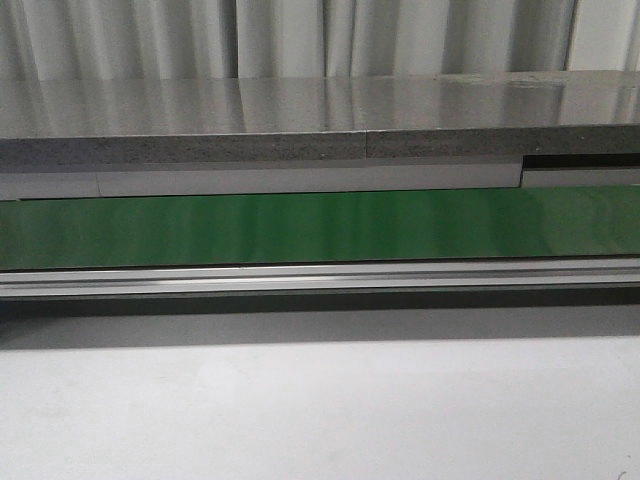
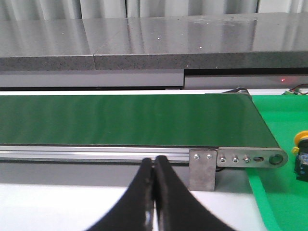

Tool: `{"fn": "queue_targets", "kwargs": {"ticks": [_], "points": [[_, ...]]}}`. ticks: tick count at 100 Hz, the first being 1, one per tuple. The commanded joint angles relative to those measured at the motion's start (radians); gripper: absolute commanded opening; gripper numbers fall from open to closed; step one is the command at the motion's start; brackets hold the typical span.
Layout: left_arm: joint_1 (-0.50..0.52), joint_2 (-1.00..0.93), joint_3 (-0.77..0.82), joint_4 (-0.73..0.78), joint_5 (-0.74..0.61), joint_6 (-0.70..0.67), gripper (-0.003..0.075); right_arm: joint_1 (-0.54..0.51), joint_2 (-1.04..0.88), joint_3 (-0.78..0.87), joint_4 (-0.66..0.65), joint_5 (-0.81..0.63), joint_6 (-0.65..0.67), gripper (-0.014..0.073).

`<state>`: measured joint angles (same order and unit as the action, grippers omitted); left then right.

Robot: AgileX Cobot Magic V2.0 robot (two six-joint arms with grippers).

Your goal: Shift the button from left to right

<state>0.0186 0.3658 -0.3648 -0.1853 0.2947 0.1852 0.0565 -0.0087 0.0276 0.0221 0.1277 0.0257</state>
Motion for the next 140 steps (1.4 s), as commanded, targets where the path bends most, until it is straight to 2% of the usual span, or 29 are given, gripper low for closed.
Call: {"fn": "queue_targets", "kwargs": {"ticks": [1,104,140], "points": [[-0.007,0.007,-0.025,-0.014,-0.079,-0.006,-0.0021,0.002,-0.016,-0.017,-0.012,-0.109,0.003,-0.0068],[-0.007,0.007,-0.025,-0.014,-0.079,-0.004,-0.0021,0.002,-0.016,-0.017,-0.012,-0.110,0.003,-0.0068],[-0.007,0.007,-0.023,0.045,-0.094,-0.004,-0.0021,0.002,-0.016,-0.017,-0.012,-0.110,0.003,-0.0068]]}}
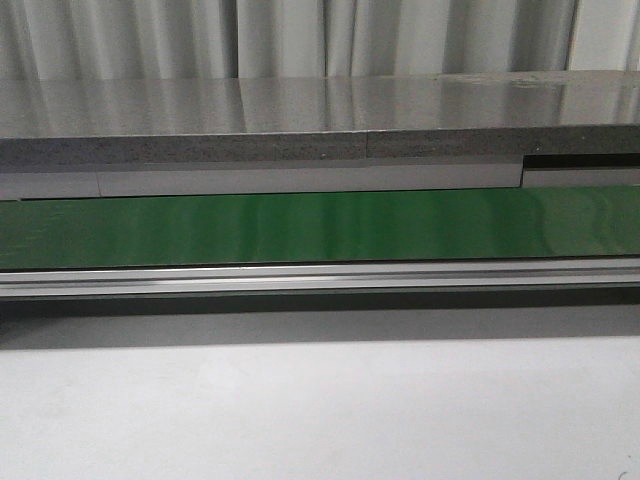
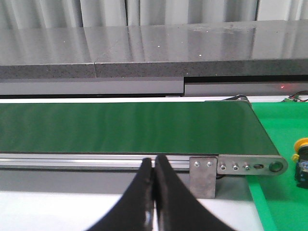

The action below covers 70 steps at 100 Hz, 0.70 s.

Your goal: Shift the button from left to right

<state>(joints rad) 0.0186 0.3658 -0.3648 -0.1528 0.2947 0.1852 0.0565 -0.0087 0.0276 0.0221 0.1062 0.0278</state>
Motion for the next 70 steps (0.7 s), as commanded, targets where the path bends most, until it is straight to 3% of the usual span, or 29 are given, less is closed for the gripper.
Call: {"fn": "queue_targets", "kwargs": {"ticks": [1,33,49,70], "points": [[-0.007,0.007,-0.021,0.016,-0.099,-0.006,-0.0021,0.002,-0.016,-0.017,-0.012,-0.089,0.000,-0.0068],[-0.063,-0.072,0.148,0.090,-0.372,-0.029,-0.0021,0.002,-0.016,-0.017,-0.012,-0.089,0.000,-0.0068],[-0.066,-0.169,0.240,0.232,-0.386,-0.212,-0.0021,0.002,-0.016,-0.017,-0.012,-0.089,0.000,-0.0068],[-0.041,-0.277,0.338,0.244,-0.380,-0.265,-0.0021,0.002,-0.016,-0.017,-0.012,-0.089,0.000,-0.0068]]}}
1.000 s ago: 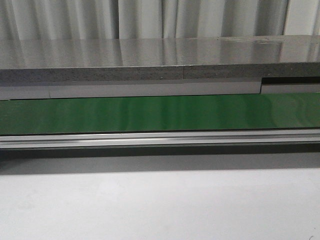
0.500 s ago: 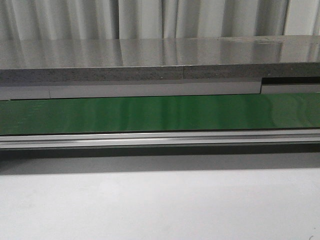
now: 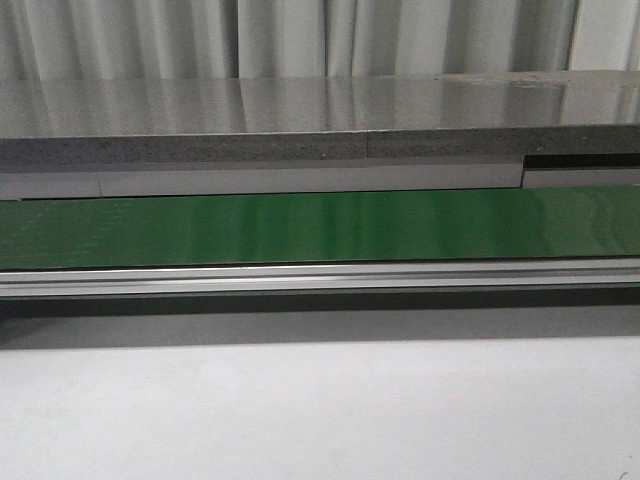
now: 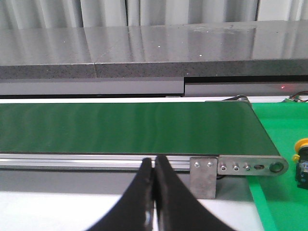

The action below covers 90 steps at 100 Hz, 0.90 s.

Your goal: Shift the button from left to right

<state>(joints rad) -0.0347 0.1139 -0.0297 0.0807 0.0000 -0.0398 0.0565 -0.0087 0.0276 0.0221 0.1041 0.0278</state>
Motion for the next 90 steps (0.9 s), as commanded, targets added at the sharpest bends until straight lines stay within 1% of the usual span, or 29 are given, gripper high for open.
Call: {"fn": "queue_targets", "kwargs": {"ticks": [1,12,18,27,33,43,90], "points": [[0.015,-0.028,0.005,0.011,-0.085,-0.045,-0.0021,0.002,-0.016,-0.017,-0.012,-0.087,0.000,-0.0068],[0.040,-0.076,0.043,0.058,-0.083,-0.134,-0.0021,0.002,-0.016,-0.017,-0.012,-0.087,0.000,-0.0068],[0.051,-0.093,0.059,0.058,-0.079,-0.152,-0.0021,0.002,-0.016,-0.017,-0.012,-0.087,0.000,-0.0068],[0.060,-0.120,0.077,0.058,-0.075,-0.154,-0.0021,0.002,-0.016,-0.017,-0.012,-0.087,0.000,-0.0068],[0.060,-0.140,0.077,0.058,-0.036,-0.154,-0.0021,0.002,-0.016,-0.017,-0.012,-0.087,0.000,-0.0068],[0.060,-0.149,0.077,0.058,-0.012,-0.154,-0.0021,0.002,-0.016,-0.017,-0.012,-0.087,0.000,-0.0068],[0.060,-0.149,0.077,0.056,-0.013,-0.154,-0.0021,0.002,-0.016,-0.017,-0.012,-0.087,0.000,-0.0068]]}}
